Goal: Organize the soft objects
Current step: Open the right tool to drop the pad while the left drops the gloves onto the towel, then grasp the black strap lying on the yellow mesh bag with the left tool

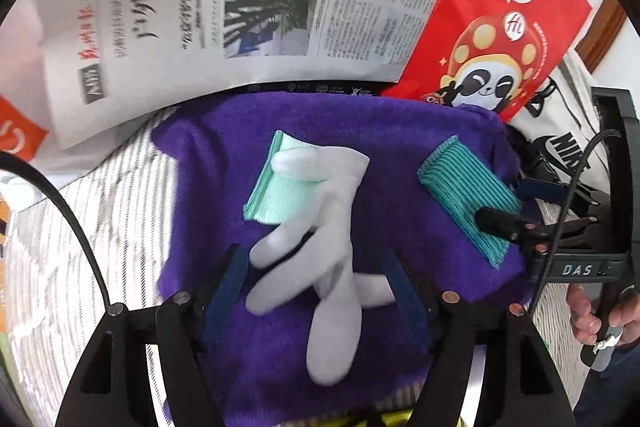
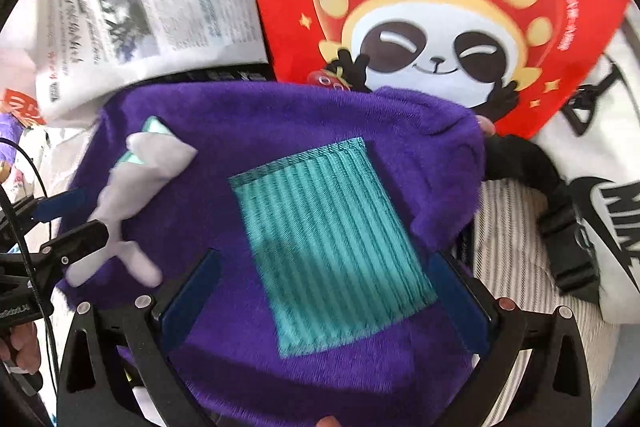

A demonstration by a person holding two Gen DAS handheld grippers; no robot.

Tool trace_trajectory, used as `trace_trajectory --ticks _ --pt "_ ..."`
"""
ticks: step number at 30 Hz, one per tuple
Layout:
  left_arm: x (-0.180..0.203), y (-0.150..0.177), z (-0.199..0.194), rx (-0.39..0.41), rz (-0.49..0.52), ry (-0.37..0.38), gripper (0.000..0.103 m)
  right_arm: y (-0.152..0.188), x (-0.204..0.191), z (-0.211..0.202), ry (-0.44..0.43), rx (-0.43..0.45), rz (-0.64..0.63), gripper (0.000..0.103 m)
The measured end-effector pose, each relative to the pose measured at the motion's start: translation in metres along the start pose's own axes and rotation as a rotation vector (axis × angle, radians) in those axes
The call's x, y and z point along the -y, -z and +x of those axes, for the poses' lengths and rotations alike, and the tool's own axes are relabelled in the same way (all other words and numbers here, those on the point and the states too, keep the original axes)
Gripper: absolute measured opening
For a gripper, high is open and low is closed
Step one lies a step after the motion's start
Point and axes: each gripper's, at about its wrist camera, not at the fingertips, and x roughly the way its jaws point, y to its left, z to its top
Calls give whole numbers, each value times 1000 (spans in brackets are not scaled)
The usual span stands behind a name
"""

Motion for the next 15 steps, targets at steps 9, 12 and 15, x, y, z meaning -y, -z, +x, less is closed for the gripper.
trace_trajectory --ticks 9,12,15 --pt "2 43 -62 58 64 44 69 44 -6 -81 -48 125 17 102" --pt "4 66 -75 54 111 39 69 62 -7 -104 -69 155 40 102" --pt "9 89 -79 48 148 25 69 88 -5 -127 -92 175 56 102"
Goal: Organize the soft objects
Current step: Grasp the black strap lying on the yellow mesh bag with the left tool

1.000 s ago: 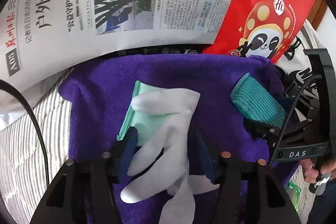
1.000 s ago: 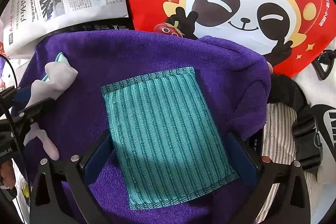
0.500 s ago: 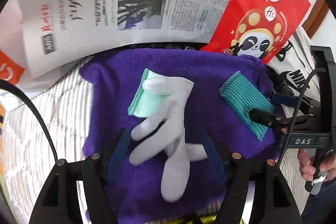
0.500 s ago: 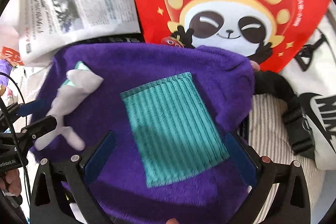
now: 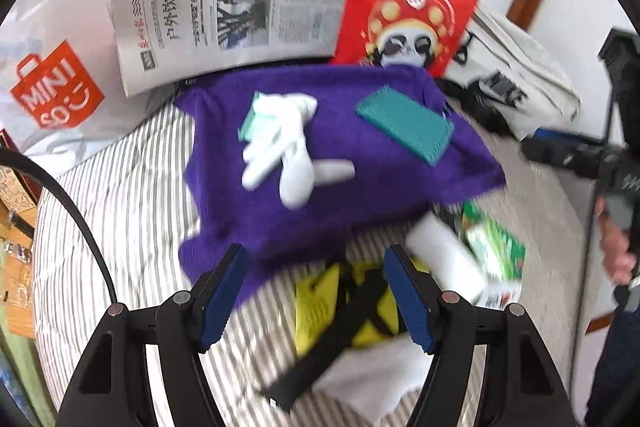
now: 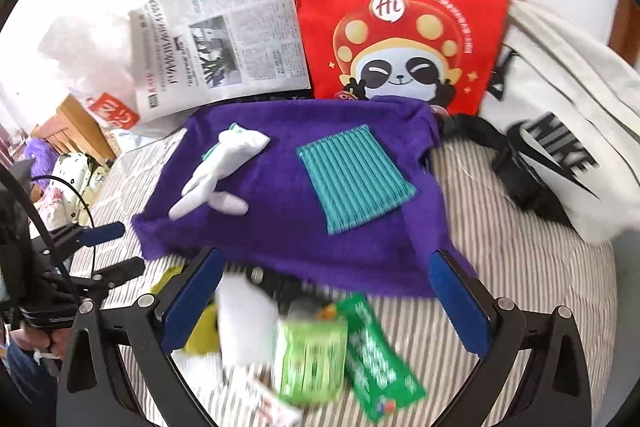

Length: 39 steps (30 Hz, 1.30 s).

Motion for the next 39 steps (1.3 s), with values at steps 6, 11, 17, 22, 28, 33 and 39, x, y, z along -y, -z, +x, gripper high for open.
trace_trajectory --ticks 6,11,17,22,28,33,39 --pt "2 37 1 -29 6 0 69 43 -7 -32 32 30 -19 102" --pt "1 57 8 -40 50 10 64 79 -5 -48 55 13 -24 102" --pt "4 63 27 -76 85 47 45 112 8 -53 60 -23 41 102" --pt "3 67 26 -74 73 63 30 132 16 -51 54 -59 73 101" --pt "6 77 8 -70 57 90 24 141 19 -51 30 -72 101 101" --pt "11 83 3 -98 56 71 22 143 17 -48 24 -86 102 101" --pt "6 100 -1 -142 30 79 22 147 17 -45 12 -99 94 101"
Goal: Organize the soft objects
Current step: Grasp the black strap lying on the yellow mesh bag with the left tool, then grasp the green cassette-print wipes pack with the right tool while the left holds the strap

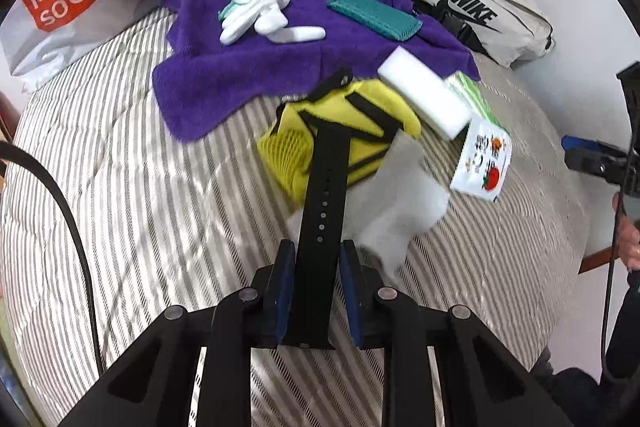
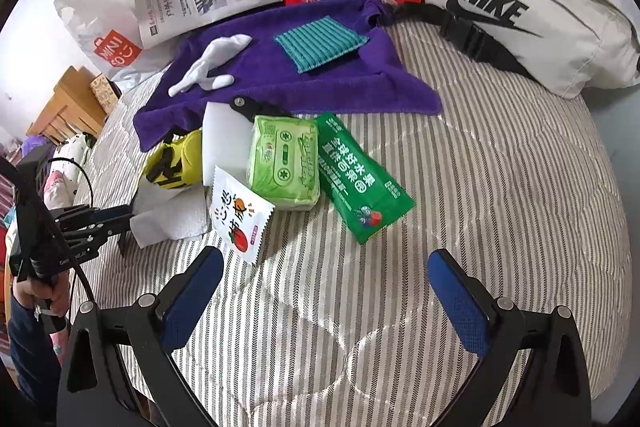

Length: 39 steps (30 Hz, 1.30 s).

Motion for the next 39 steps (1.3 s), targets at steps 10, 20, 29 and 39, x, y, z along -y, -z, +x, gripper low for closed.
trace_trajectory --ticks 10,20,29,39 --pt "-1 -14 16 11 -23 11 22 3 1 11 -8 -38 9 101" --pt "-5 -2 -4 22 -26 -36 22 5 4 15 2 -58 9 101" --pt "-22 17 -25 32 -88 -36 22 0 13 24 43 -54 2 100" --pt "-28 28 -12 13 -141 -25 22 -22 12 45 -78 -58 106 98"
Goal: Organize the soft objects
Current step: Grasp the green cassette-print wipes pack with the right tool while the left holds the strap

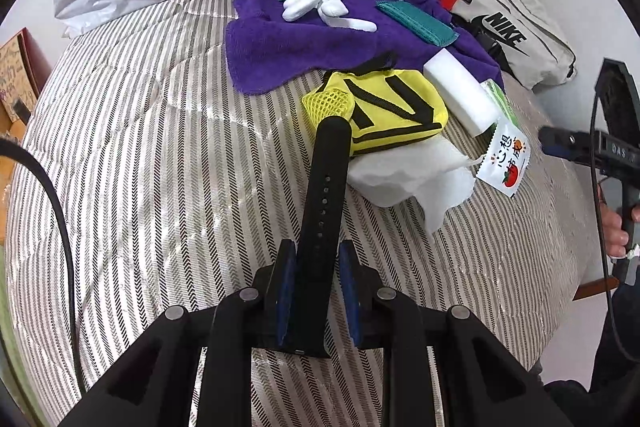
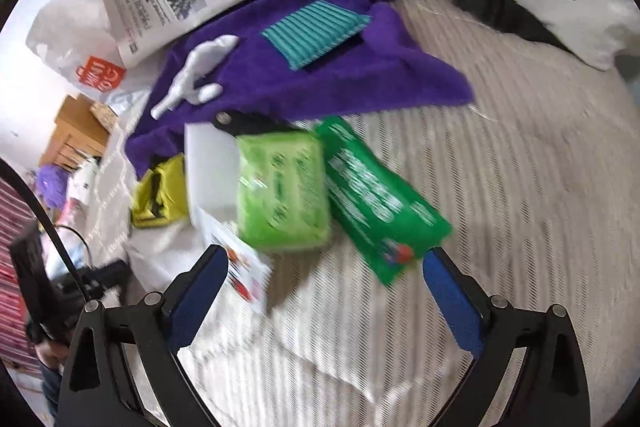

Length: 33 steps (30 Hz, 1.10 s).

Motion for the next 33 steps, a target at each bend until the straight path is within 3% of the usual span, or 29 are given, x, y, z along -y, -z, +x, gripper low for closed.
trace_trajectory --ticks 4,12,14,16,24,33 --pt "-1 0 -1 -1 -4 7 22 -13 -11 13 -41 1 16 87" --pt "-1 2 0 1 0 13 22 -31 -20 46 -28 -14 26 81" --pt "0 3 2 2 3 8 22 -35 -25 49 -35 -16 10 72" --pt "2 2 4 3 8 0 22 -37 -31 51 -19 -8 -19 52" --pt "7 -7 10 15 26 -17 22 -35 -40 45 -31 -1 -70 52" --pt "30 -16 20 31 153 -127 31 -22 -30 28 -38 0 -50 52"
